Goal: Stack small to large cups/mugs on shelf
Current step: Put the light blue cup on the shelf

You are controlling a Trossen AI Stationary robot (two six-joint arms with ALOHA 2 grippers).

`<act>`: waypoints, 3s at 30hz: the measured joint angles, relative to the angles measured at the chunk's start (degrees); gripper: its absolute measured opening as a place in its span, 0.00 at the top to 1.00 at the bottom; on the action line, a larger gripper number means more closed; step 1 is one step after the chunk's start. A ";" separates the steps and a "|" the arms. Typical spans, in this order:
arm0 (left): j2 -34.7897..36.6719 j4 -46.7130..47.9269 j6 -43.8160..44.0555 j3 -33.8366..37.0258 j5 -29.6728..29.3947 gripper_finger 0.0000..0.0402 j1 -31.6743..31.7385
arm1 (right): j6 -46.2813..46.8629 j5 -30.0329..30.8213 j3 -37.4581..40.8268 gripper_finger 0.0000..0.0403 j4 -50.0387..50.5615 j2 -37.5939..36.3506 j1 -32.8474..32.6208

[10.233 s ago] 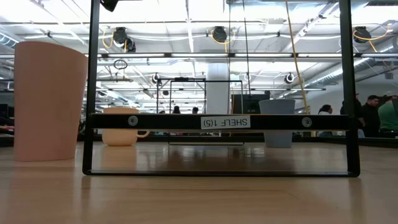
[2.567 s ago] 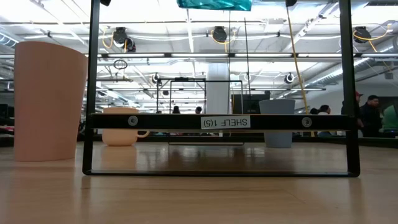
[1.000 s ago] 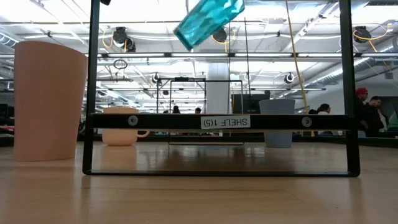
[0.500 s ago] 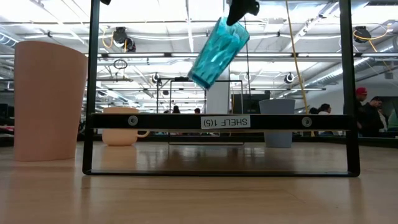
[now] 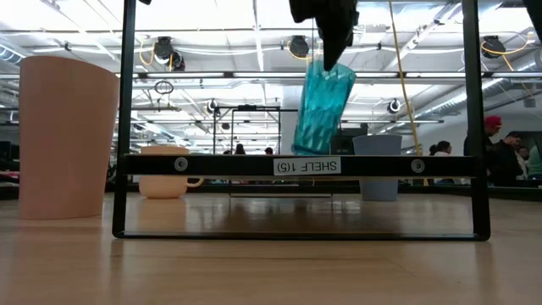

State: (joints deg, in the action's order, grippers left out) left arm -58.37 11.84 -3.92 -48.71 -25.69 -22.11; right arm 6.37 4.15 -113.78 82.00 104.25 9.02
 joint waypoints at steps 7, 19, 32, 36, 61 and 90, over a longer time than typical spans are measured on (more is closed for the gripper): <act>0.00 -0.11 -0.35 0.00 -0.02 0.94 0.00 | -0.20 0.01 0.00 1.00 0.31 0.81 0.80; 0.00 -0.13 -1.31 0.00 -0.02 0.94 0.00 | -0.19 -0.01 0.04 0.99 -0.90 1.63 0.78; 0.00 -0.13 -1.38 0.00 -0.02 0.94 0.00 | -1.43 -0.01 0.04 0.99 -1.69 2.33 0.78; 0.00 -0.13 -1.38 0.00 -0.02 0.94 0.00 | -1.65 -0.01 0.04 0.99 -1.68 2.57 0.78; 0.00 -0.13 -1.40 0.00 0.00 0.94 0.00 | -2.12 -0.01 0.04 0.97 -1.86 2.51 0.78; 0.00 -0.11 -1.44 0.00 0.00 0.94 0.02 | -2.10 0.01 0.07 0.78 -2.08 2.51 0.65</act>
State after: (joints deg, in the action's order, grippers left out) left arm -58.37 11.73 -5.37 -48.71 -25.69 -22.09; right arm 4.27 4.16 -113.71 79.92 106.76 9.67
